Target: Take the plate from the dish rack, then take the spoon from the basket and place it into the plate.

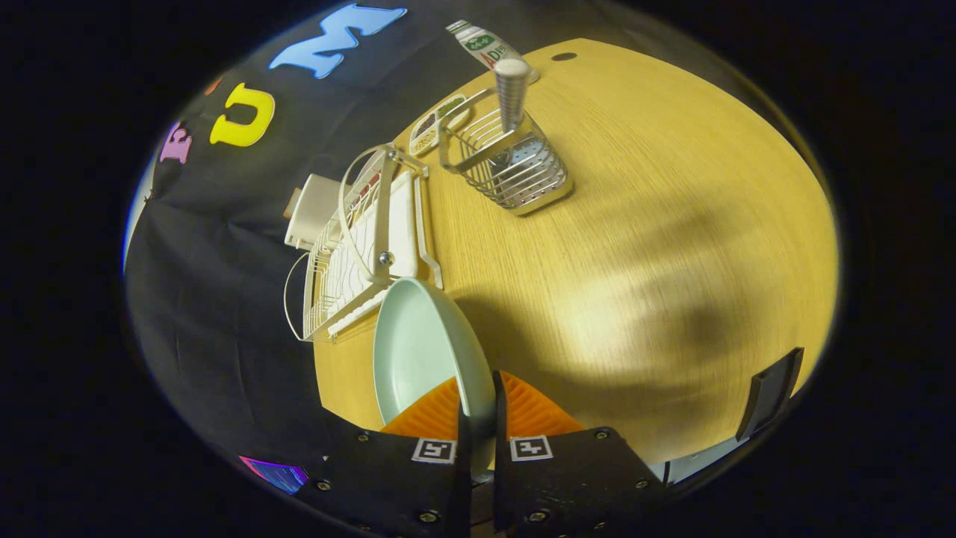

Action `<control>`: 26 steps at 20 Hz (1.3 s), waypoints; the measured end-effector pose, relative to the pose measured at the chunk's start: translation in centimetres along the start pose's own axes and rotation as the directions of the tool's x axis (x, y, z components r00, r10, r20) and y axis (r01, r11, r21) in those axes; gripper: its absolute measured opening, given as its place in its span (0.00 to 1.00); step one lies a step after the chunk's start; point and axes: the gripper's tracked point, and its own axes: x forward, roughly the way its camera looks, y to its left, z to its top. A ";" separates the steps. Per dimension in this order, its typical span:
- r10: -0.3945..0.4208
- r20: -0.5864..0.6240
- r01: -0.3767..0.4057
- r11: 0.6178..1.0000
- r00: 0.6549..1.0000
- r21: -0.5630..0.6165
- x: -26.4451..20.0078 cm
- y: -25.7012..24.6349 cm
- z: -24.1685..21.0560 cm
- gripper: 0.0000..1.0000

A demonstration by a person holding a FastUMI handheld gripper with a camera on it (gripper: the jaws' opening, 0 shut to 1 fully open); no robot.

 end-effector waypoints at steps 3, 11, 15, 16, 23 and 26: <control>-0.038 -0.002 0.037 0.998 0.999 -0.055 0.7 -1.5 -0.4 0.12; -0.073 0.320 0.178 0.933 0.944 -0.312 -3.6 -2.0 5.7 0.53; 0.015 0.563 0.239 0.896 0.826 -0.374 -8.8 0.0 10.6 0.95; 0.038 0.618 0.262 0.884 0.785 -0.387 -9.9 0.4 11.9 0.95; 0.115 0.783 0.400 0.809 0.611 -0.430 -12.4 1.4 18.1 0.95; 0.149 0.810 0.412 0.800 0.568 -0.436 -12.2 1.9 19.4 0.95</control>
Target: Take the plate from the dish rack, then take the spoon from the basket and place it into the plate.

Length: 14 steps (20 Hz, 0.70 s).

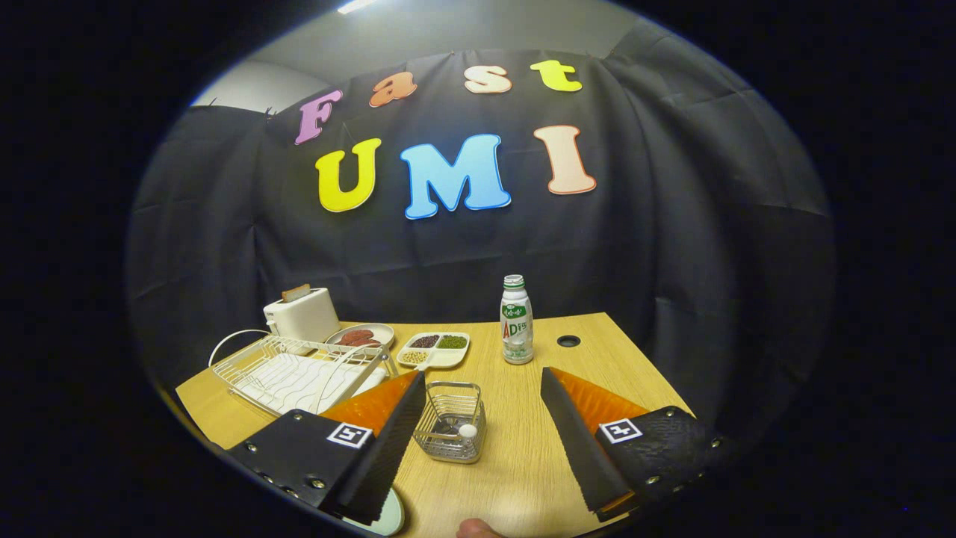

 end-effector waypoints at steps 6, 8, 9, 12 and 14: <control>-0.019 0.031 0.022 0.997 0.999 -0.071 2.3 0.0 -1.8 0.91; -0.009 0.021 0.010 0.996 1.000 -0.084 3.3 0.4 -3.1 0.85; -0.003 0.010 0.004 0.997 1.000 -0.077 3.7 0.7 -3.8 0.80; -0.007 0.010 0.008 0.997 1.000 -0.072 4.4 0.4 -4.7 0.62; 0.003 0.015 -0.002 0.998 1.000 -0.062 4.6 1.1 -4.9 0.34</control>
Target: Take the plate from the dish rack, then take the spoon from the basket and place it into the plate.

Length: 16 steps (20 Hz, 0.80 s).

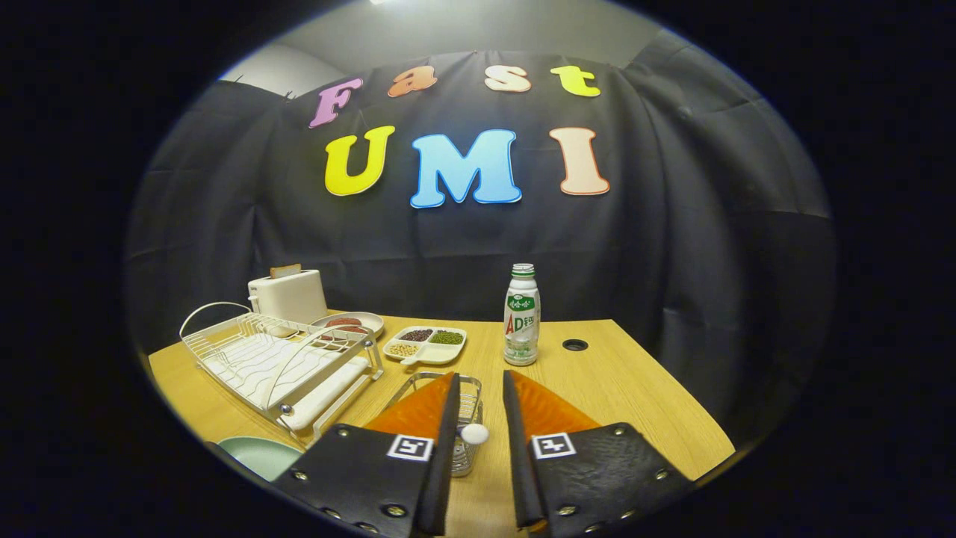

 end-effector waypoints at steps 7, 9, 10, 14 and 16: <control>0.023 -0.026 -0.023 1.000 0.999 0.018 -0.2 0.6 0.7 0.05; 0.029 -0.030 -0.028 1.000 0.999 0.013 -0.5 0.9 1.6 0.05; 0.021 -0.026 -0.021 1.000 0.999 -0.001 -0.7 0.8 2.3 0.04; 0.008 -0.021 -0.009 1.000 1.000 -0.019 -1.6 1.0 4.6 0.04; 0.009 -0.026 -0.010 0.999 1.000 -0.037 -2.0 1.3 5.7 0.05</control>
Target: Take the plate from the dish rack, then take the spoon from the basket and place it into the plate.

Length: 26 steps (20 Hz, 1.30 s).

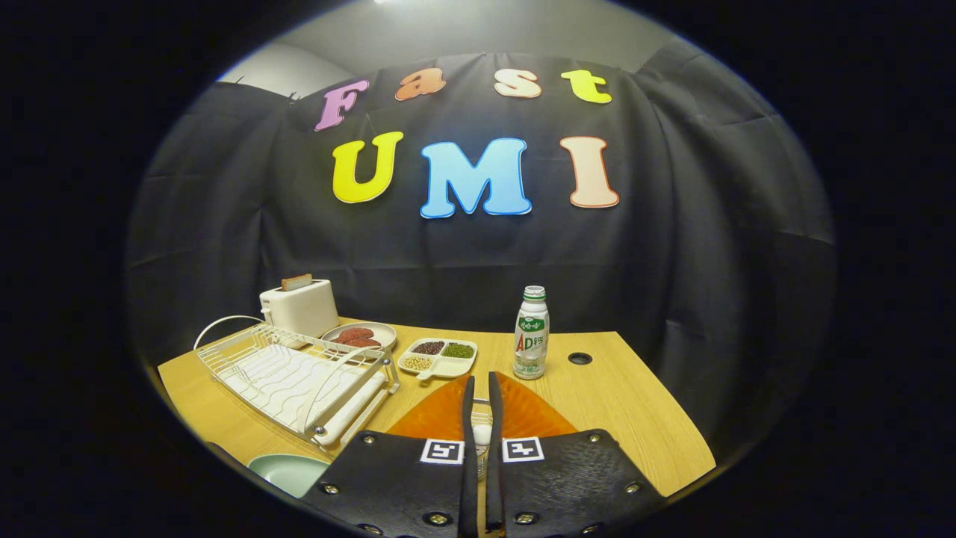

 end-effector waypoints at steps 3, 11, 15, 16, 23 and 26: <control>-0.011 0.009 0.011 1.000 1.000 -0.023 -1.2 0.3 2.1 0.05; 0.001 0.008 -0.001 1.000 1.000 0.021 -6.3 1.9 6.9 0.04; -0.009 -0.003 0.009 1.000 1.000 0.019 -8.5 2.1 7.7 0.05; -0.012 -0.005 0.012 1.000 1.000 0.013 -9.1 2.3 7.7 0.05; 0.041 -0.070 -0.036 0.997 0.997 0.063 -12.1 6.7 5.2 0.04; 0.059 -0.109 -0.051 0.996 0.992 0.071 -12.5 7.9 4.1 0.04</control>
